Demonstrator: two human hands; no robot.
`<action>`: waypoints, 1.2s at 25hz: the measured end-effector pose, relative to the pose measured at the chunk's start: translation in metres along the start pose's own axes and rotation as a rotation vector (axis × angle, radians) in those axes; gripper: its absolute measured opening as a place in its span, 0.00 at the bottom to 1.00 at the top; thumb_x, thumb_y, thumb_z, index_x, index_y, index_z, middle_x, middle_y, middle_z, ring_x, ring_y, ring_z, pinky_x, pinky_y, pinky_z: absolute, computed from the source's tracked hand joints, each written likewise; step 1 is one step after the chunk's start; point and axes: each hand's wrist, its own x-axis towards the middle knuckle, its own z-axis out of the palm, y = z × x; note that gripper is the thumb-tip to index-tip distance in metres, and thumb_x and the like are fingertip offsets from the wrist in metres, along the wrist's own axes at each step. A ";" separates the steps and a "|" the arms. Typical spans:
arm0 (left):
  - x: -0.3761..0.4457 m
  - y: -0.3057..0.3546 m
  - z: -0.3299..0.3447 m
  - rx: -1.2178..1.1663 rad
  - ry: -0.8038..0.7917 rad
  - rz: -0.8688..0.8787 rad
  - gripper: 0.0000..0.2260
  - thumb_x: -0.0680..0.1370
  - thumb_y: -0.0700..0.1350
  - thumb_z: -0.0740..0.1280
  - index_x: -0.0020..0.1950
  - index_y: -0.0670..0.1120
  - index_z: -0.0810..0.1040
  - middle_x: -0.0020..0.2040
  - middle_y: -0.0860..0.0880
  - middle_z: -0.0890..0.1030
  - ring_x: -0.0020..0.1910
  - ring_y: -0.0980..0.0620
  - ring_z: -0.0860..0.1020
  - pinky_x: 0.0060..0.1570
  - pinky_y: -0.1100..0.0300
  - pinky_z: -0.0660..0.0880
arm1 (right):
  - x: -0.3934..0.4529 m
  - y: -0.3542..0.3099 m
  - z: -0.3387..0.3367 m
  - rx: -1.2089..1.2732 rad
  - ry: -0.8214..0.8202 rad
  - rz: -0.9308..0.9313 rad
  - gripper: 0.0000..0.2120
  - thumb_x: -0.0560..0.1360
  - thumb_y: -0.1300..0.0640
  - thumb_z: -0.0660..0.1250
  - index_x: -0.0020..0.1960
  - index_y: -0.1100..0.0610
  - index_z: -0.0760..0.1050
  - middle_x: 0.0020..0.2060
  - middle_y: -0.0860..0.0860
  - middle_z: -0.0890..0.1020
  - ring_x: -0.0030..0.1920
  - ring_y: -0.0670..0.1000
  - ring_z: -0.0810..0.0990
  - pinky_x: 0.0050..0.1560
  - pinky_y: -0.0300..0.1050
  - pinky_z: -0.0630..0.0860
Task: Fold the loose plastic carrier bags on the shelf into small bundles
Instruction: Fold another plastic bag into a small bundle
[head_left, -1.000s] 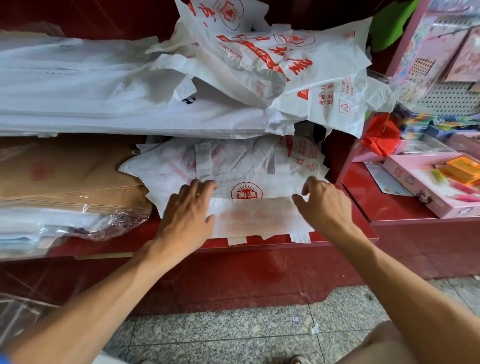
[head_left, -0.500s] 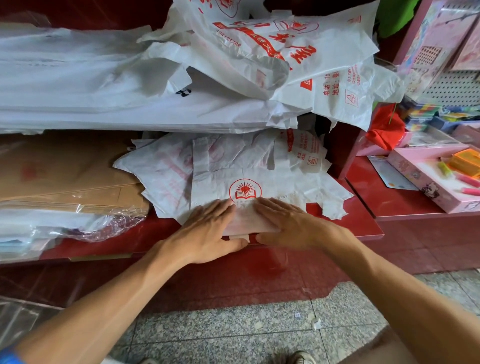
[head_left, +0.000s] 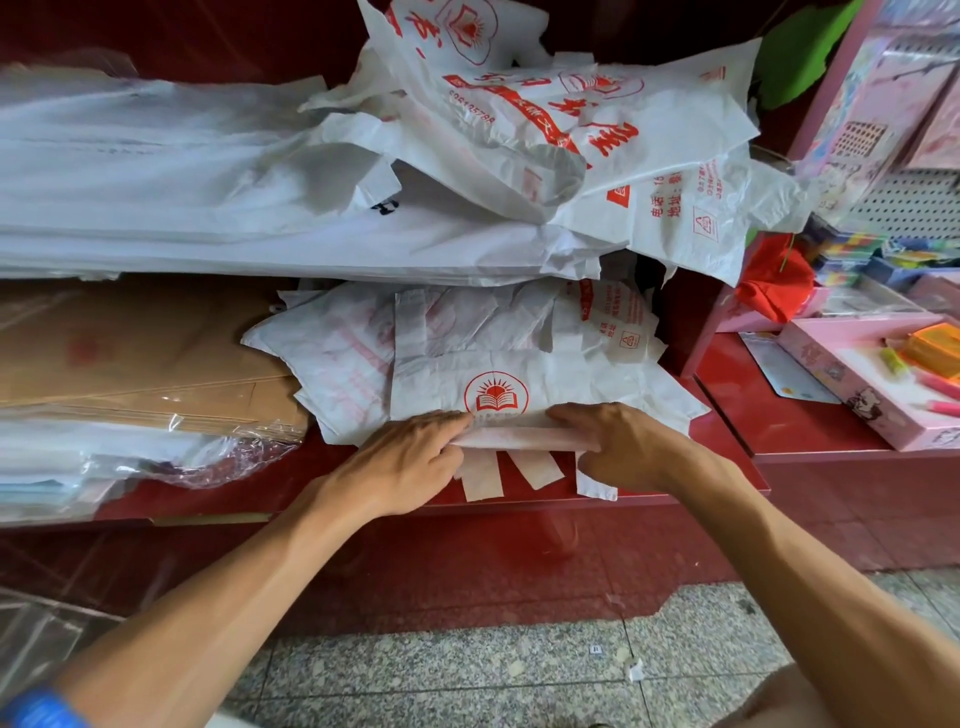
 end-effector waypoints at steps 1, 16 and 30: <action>0.000 -0.001 -0.003 -0.035 0.007 -0.025 0.19 0.82 0.45 0.55 0.73 0.50 0.69 0.71 0.51 0.73 0.68 0.51 0.71 0.67 0.57 0.66 | -0.001 0.001 -0.001 -0.005 0.014 -0.007 0.31 0.72 0.63 0.63 0.73 0.46 0.66 0.62 0.51 0.78 0.58 0.54 0.76 0.56 0.43 0.74; 0.004 -0.039 -0.014 -0.505 0.230 -0.469 0.06 0.76 0.44 0.71 0.42 0.41 0.81 0.39 0.46 0.85 0.46 0.43 0.83 0.46 0.55 0.76 | 0.005 0.031 -0.008 0.636 0.239 0.315 0.07 0.73 0.56 0.73 0.47 0.59 0.80 0.35 0.48 0.79 0.34 0.47 0.75 0.32 0.39 0.67; 0.005 -0.021 -0.006 0.129 0.381 -0.277 0.15 0.73 0.49 0.71 0.56 0.48 0.73 0.52 0.49 0.80 0.52 0.47 0.78 0.50 0.52 0.74 | 0.006 0.015 0.000 -0.035 0.597 0.317 0.11 0.75 0.51 0.67 0.54 0.55 0.73 0.47 0.51 0.79 0.46 0.54 0.78 0.38 0.45 0.73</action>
